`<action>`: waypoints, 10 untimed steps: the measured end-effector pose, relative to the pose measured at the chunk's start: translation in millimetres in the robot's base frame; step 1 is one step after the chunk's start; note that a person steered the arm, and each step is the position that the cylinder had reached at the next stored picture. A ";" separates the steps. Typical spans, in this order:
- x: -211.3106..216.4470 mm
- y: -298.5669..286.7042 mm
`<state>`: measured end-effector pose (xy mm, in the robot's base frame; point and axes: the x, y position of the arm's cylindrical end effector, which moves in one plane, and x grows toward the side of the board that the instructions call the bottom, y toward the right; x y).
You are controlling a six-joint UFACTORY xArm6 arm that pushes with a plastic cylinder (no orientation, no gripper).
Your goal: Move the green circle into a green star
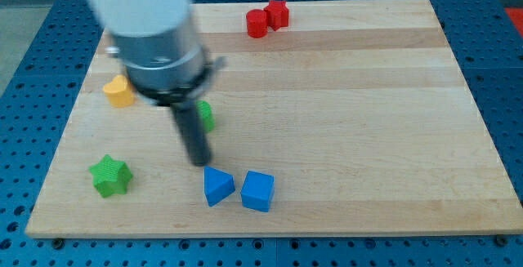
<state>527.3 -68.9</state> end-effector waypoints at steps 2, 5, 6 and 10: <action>-76.5 54.0; -94.4 -19.6; -94.4 -20.1; -78.1 -40.1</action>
<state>449.3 -109.1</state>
